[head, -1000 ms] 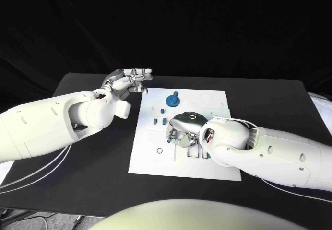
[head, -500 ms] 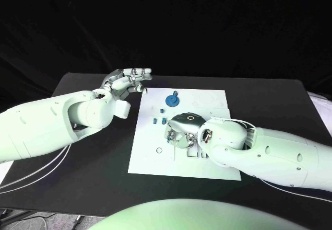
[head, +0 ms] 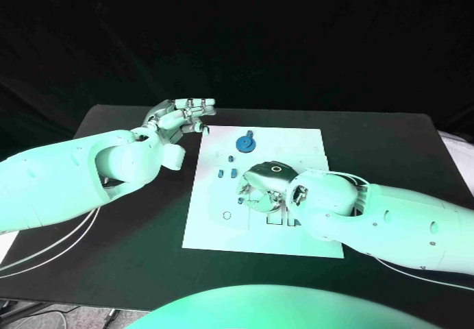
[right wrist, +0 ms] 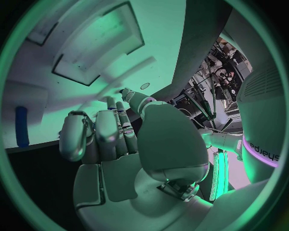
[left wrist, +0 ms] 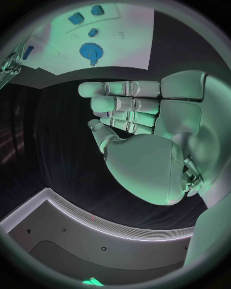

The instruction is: Assemble the parts on the task board

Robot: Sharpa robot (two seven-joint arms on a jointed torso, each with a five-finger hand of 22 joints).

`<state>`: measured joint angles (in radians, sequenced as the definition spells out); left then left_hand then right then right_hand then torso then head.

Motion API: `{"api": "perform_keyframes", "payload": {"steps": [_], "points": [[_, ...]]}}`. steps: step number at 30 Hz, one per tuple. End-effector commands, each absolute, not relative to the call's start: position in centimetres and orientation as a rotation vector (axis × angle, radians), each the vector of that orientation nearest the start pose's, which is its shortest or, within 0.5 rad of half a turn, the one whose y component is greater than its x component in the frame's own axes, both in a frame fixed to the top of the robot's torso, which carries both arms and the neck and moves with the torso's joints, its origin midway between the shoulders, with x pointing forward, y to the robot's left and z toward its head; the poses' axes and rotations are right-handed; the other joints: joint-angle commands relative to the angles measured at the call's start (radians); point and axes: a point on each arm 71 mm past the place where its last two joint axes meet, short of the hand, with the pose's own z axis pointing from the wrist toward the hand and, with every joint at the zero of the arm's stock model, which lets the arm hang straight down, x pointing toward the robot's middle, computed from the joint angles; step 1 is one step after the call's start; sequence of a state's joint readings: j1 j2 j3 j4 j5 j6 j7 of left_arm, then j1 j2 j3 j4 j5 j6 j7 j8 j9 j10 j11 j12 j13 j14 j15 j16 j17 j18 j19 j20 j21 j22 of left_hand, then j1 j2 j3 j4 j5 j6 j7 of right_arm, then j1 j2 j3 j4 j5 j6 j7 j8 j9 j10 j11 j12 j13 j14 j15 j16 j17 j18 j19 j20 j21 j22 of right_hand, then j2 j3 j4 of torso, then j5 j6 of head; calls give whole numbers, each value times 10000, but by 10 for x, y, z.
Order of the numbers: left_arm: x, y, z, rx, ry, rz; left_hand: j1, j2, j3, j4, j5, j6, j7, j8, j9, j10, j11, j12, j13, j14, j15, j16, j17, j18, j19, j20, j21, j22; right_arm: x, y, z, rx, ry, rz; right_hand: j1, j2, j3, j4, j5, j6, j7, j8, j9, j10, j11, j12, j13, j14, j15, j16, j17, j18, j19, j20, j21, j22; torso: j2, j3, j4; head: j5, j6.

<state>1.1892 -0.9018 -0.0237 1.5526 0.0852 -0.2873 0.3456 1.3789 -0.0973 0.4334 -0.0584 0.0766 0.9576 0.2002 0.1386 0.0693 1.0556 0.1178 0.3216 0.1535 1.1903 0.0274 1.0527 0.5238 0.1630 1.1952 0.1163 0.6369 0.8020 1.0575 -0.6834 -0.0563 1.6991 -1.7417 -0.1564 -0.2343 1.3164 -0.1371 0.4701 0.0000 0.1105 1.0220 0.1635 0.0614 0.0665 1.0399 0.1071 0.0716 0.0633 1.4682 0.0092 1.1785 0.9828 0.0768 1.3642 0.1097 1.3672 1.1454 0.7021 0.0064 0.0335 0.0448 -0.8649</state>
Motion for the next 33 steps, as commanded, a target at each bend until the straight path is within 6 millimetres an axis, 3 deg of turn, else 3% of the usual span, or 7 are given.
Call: {"api": "perform_keyframes", "payload": {"steps": [1, 8, 11, 14, 16, 20, 33], "points": [[484, 229, -180, -12556, 14280, -15636, 48, 50, -50, -16, 64, -81, -23, 51, 0, -81, -20, 39, 17, -78, -9, 67, -10, 188, -23, 63, -37, -12, 396, -82, -228, -5037, 17330, 7543, 139, 20, -23, -37, 73, 119, -19, 56, 20, 142, -10, 68, 17, 156, 53, 35, -29, 110, 20, 62, -23, -3, -11, -3, -9, -40, 22], [484, 229, -180, -12561, 14294, -15631, 55, 54, -57, -26, 65, -108, -17, 63, -1, -118, -13, 65, 22, -91, -4, 67, -29, 188, -26, 67, -41, -12, 402, -116, -201, -4566, 17129, 6877, 111, -63, -87, -62, 64, 161, -103, 42, 22, 279, -64, 169, 15, 140, 19, 33, -80, 113, 18, 57, -26, -13, -13, -6, -33, -161, 151], [484, 229, -180, -12551, 14300, -15653, 55, 54, -57, -26, 65, -108, -17, 63, -1, -118, -13, 65, 22, -91, -4, 67, -29, 188, -26, 67, -41, -12, 410, -134, -189, -4468, 17136, 6190, -2, -264, -344, -35, 20, 26, -292, 2, -2, -42, -122, 26, -17, 122, -59, 13, -158, 123, 1, 15, -49, -51, -14, -17, -34, -235, 220], [484, 228, -180, -12534, 14313, -15697, 55, 54, -57, -26, 65, -108, -17, 63, -1, -118, -13, 65, 22, -91, -4, 67, -29, 188, -26, 67, -41, -12, 420, -153, -182, -4460, 17206, 5341, 52, -378, -1049, 84, -52, -174, -556, 8, -4, -516, -190, -42, 1, 119, -329, -26, -274, 125, -13, -234, -94, -105, -13, -16, -36, -280, 269], [483, 228, -179, -12526, 14320, -15718, 55, 54, -57, -26, 65, -108, -17, 63, -1, -118, -13, 65, 22, -91, -4, 67, -29, 188, -26, 67, -41, -12, 424, -161, -182, -4462, 17279, 5006, 170, -377, -1397, 161, -130, -216, -651, 9, -3, -641, -164, -35, 1, 122, -315, -49, -334, 130, -19, -240, -118, -134, -13, -15, -35, -278, 285], [483, 227, -179, -12518, 14326, -15738, 64, 59, -60, -36, 66, -121, -15, 75, 1, -138, -10, 86, 27, -103, -1, 65, -43, 187, -29, 70, -44, -13, 428, -168, -182, -4506, 17382, 4669, 361, -314, -1694, 256, -166, -226, -682, 12, 0, -697, -185, 0, 6, 122, -346, -79, -410, 132, -24, -246, -142, -162, 3, 10, -31, -286, 310], [484, 227, -180, -12515, 14324, -15738, 64, 59, -60, -36, 66, -121, -15, 75, 1, -138, -10, 86, 27, -103, -1, 65, -43, 187, -29, 70, -44, -13, 432, -171, -191, -4854, 18114, 4421, 626, -63, -1817, 363, -194, -2, -639, 43, 22, -165, -233, 318, 39, 129, -270, -91, -503, 123, -5, -204, -161, -173, 0, -6, -17, -263, 293]]}}
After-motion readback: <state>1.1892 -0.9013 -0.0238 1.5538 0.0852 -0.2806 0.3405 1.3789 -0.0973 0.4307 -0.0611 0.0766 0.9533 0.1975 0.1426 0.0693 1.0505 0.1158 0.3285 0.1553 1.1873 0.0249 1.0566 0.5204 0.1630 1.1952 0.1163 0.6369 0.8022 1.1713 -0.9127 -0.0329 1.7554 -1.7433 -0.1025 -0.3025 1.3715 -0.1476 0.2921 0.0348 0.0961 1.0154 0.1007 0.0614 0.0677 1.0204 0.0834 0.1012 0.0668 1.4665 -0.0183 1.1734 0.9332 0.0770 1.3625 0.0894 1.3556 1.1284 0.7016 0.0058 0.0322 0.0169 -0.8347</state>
